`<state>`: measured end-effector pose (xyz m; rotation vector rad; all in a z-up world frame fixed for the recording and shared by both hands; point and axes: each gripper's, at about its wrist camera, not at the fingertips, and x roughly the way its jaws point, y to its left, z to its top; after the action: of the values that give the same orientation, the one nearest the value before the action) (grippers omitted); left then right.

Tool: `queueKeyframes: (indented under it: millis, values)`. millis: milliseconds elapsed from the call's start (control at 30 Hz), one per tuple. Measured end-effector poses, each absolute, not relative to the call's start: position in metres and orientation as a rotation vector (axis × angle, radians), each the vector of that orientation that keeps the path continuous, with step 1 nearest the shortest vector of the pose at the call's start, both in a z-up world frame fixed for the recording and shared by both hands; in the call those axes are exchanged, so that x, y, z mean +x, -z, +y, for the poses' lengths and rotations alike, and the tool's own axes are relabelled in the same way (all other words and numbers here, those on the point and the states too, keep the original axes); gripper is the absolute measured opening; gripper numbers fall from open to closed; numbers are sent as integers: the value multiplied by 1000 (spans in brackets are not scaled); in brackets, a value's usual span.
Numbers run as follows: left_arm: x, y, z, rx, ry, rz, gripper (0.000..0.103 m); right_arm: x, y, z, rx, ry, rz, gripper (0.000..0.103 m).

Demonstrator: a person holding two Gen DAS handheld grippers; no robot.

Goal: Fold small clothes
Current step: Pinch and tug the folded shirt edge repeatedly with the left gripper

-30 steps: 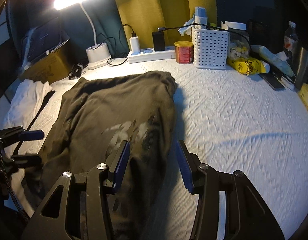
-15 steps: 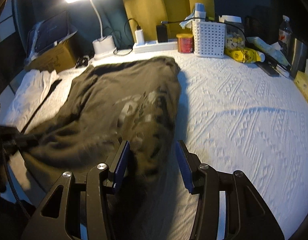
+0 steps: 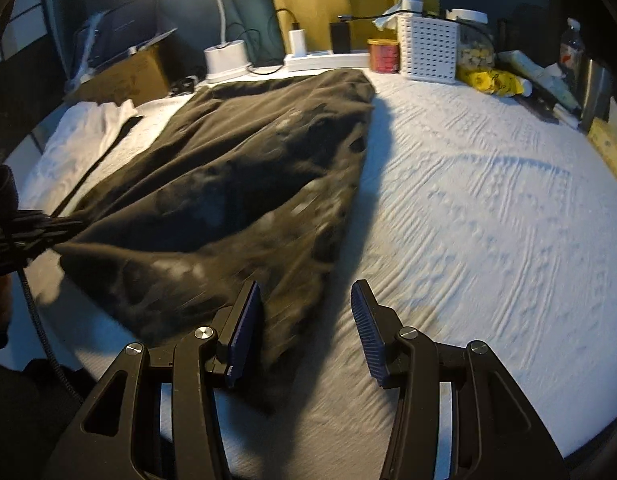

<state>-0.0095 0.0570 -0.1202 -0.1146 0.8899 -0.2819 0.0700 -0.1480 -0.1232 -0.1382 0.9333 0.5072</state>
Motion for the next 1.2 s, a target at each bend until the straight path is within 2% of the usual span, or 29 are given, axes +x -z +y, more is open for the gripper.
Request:
queueKeyframes:
  millis: [133, 233, 367, 467, 500, 533, 567, 733, 833, 1200]
  values:
    - [-11, 126, 55, -129, 284, 907, 5, 58, 124, -147, -135, -485, 907, 49]
    - [-13, 126, 52, -126, 282, 914, 6, 49, 125, -145, -161, -519, 883, 25]
    - [-13, 123, 54, -147, 279, 933, 11, 49, 125, -150, -136, -539, 897, 24]
    - [-14, 117, 55, -153, 278, 929, 33, 52, 124, -153, -118, -549, 912, 24]
    - [-15, 115, 55, -152, 276, 923, 48, 54, 123, -153, -115, -550, 921, 24]
    - [-15, 111, 56, -155, 270, 909, 59, 54, 122, -154, -114, -551, 925, 24]
    - [-14, 109, 57, -163, 269, 900, 61, 55, 121, -154, -115, -549, 929, 24]
    - [-4, 99, 61, -171, 252, 874, 61, 65, 112, -157, -124, -535, 907, 26]
    - [10, 98, 65, -165, 216, 879, 61, 74, 107, -160, -112, -529, 889, 35]
    - [60, 93, 69, -114, 206, 841, 60, 112, 103, -157, -87, -535, 885, 35]
